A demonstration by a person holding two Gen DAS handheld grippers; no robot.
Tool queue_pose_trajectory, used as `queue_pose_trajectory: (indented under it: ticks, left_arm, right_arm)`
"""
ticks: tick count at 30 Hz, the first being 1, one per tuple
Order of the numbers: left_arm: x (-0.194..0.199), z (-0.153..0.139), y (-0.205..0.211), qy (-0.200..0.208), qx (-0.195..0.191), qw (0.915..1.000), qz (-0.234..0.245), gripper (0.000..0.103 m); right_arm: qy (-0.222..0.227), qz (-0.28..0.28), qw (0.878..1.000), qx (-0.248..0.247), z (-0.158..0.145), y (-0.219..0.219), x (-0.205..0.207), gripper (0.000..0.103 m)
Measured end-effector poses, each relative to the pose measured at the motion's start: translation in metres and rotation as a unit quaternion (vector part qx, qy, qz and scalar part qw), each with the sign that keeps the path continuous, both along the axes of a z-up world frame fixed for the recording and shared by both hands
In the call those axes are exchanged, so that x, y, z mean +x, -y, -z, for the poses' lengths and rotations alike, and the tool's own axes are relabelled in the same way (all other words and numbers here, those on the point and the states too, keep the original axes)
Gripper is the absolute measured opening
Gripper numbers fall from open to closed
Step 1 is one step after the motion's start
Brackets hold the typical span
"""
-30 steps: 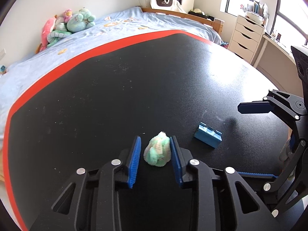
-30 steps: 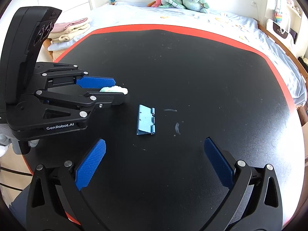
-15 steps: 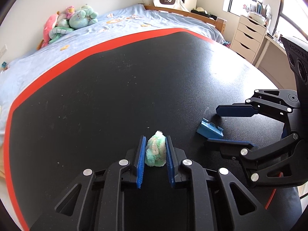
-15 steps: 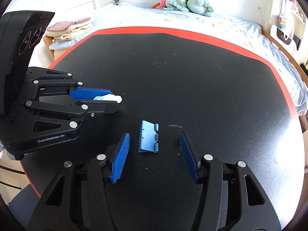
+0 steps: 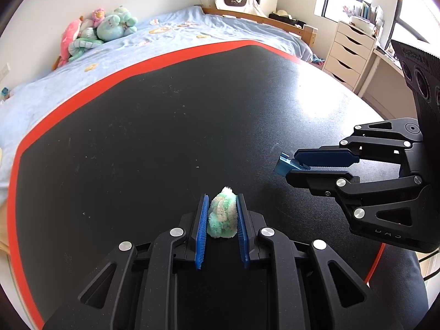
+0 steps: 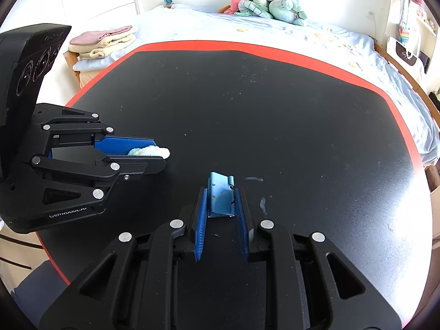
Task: Collect trash
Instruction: 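Carry the green toy and blue clip over the wastebasket with both tools, then open both tools to drop the toy and clip into the wastebasket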
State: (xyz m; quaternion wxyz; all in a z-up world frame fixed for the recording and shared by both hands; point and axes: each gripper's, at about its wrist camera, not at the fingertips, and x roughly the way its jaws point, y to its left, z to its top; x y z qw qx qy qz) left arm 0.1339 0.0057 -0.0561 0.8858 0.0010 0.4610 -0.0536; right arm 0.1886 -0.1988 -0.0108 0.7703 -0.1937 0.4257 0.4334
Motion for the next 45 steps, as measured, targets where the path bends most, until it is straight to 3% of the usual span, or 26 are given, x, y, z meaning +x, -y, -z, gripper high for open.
queue_pose_trajectory:
  ticks: [18, 23, 34, 45]
  left_arm:
    - [-0.092, -0.047, 0.055, 0.040, -0.012, 0.9972, 0.062, 0.020]
    - [-0.118, -0.042, 0.070, 0.034, -0.016, 0.9963, 0.076, 0.020]
    - [-0.159, -0.019, 0.087, 0.005, -0.030, 0.9958, 0.086, 0.020]
    - [-0.169, -0.009, 0.100, -0.015, -0.039, 0.9939, 0.102, 0.020]
  right_arm:
    - [0.022, 0.021, 0.999, 0.043, -0.062, 0.084, -0.088, 0.020]
    - [0.024, 0.024, 0.999, 0.033, -0.062, 0.108, -0.117, 0.020]
    - [-0.023, 0.031, 0.999, 0.023, -0.038, 0.143, -0.168, 0.020]
    - [-0.042, 0.034, 0.998, 0.016, -0.025, 0.153, -0.184, 0.020]
